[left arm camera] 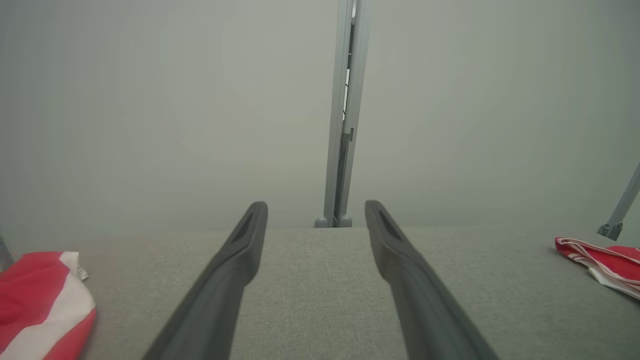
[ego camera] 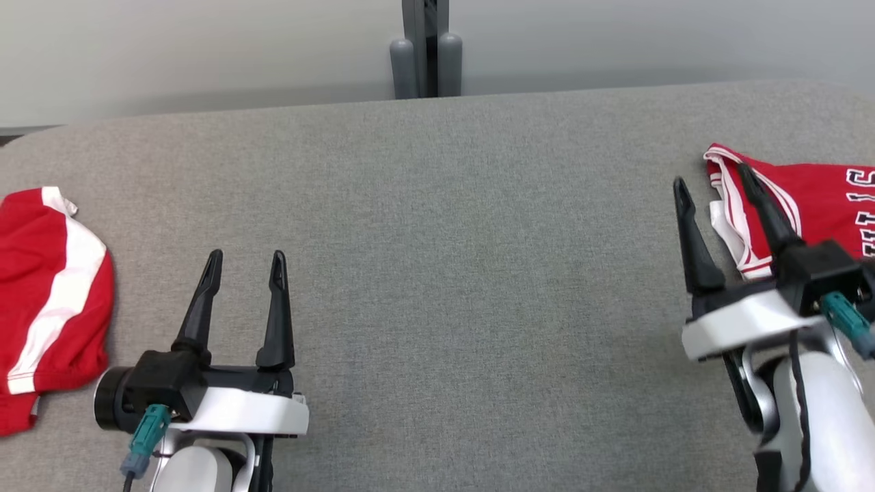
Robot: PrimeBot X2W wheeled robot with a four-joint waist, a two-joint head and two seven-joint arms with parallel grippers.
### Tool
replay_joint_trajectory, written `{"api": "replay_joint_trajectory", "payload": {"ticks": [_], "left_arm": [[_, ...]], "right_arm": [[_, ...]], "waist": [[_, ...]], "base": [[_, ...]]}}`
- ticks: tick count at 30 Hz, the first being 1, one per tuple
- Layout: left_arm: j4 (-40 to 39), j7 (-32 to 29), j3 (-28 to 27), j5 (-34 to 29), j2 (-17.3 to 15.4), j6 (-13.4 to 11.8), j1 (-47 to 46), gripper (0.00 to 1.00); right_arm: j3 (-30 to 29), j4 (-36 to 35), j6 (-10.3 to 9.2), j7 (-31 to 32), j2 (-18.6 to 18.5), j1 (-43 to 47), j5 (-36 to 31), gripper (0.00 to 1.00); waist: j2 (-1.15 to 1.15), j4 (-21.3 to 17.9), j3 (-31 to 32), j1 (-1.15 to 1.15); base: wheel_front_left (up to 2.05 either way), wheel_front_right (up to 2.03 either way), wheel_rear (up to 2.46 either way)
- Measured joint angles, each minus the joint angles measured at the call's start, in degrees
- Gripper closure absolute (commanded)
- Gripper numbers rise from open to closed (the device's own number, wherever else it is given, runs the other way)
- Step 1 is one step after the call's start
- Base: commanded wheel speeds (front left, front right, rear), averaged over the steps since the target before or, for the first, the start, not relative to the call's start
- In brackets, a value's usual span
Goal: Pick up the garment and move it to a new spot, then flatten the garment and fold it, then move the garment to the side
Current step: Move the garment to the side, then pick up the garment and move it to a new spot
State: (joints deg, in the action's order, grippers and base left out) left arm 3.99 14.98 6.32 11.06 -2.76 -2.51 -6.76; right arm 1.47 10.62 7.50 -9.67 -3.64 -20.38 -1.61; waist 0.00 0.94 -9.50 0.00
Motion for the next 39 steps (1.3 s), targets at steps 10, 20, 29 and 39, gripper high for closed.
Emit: {"api": "replay_joint_trajectory", "payload": {"ticks": [10,20,29,39], "left_arm": [[0.4,0.0,-0.1,0.1,0.0,-0.4,2.3,0.00],[0.5,0.0,-0.4,0.1,0.0,-0.6,2.9,0.00],[0.8,0.0,0.4,0.0,0.0,-0.2,2.7,0.00],[2.0,0.0,0.7,0.2,0.0,-0.6,1.4,0.00]], "right_arm": [[-2.1,-0.4,0.00,-2.9,0.8,8.2,-1.2,0.00],[-2.2,-0.4,0.00,-3.2,0.9,9.1,0.6,0.00],[-2.7,-0.5,0.00,-2.7,0.9,9.2,1.2,0.00],[-0.9,-1.0,0.00,-1.8,0.9,9.3,1.4,0.00]], "waist": [[0.00,0.8,2.4,0.00],[0.00,0.5,2.6,0.00],[0.00,1.8,2.0,0.00],[0.00,8.3,0.5,0.00]], "base": [[0.00,0.00,0.00],[0.00,0.00,0.00],[0.00,0.00,0.00],[0.00,0.00,0.00]]}}
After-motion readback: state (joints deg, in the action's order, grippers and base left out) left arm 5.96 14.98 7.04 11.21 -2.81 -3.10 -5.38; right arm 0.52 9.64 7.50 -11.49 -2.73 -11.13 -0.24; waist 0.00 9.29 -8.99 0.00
